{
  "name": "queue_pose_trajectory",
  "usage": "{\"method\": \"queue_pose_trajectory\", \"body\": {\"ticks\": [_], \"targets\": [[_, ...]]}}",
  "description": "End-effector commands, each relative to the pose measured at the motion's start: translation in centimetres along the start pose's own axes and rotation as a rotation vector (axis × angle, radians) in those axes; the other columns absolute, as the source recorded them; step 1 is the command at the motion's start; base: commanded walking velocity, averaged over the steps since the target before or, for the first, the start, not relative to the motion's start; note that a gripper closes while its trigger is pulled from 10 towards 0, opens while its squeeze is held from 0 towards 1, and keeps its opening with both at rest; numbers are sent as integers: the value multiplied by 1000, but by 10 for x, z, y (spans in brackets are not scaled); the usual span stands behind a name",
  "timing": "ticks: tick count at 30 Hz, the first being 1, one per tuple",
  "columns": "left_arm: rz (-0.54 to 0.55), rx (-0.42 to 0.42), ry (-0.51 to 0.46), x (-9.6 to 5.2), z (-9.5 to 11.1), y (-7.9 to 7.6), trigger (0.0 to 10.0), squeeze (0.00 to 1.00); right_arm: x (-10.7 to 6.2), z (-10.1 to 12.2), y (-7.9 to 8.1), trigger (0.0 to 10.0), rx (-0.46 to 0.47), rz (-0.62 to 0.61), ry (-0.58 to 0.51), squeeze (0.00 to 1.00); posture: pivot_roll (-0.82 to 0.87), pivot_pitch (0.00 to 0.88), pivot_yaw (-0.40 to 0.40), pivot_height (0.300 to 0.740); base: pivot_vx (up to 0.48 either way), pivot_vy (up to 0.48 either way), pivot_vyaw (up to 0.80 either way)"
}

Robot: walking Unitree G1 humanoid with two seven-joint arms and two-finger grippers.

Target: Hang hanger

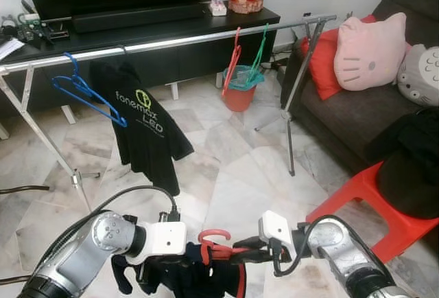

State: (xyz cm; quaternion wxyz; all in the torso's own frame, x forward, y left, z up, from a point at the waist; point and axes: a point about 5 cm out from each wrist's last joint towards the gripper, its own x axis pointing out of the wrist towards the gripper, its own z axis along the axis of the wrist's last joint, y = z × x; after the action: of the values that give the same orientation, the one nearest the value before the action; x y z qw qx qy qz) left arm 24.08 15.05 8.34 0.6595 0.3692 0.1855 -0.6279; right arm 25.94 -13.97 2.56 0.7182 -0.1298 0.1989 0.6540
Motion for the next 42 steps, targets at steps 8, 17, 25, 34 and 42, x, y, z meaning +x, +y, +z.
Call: {"method": "queue_pose_trajectory", "body": {"ticks": [8,17,25,34,42], "targets": [[-35,52,-37,2,9,-2,10000,0,-2,-4,-5,0,26,-110,-10,0,31,0,-66,740,0,0,0],[-42,50,-28,0,7,0,10000,1000,1,-2,-7,0,17,-180,-43,0,36,0,-67,740,0,0,0],[-11,58,-5,-3,4,9,10000,1000,5,-5,-4,0,15,-202,-58,0,33,0,-62,740,0,0,0],[239,90,0,-14,-1,31,10000,0,4,-7,-6,0,21,-291,-77,0,34,0,-70,740,0,0,0],[429,122,-23,-20,0,43,10000,0,2,-6,-11,0,24,-380,-101,0,37,0,-73,740,0,0,0]]}}
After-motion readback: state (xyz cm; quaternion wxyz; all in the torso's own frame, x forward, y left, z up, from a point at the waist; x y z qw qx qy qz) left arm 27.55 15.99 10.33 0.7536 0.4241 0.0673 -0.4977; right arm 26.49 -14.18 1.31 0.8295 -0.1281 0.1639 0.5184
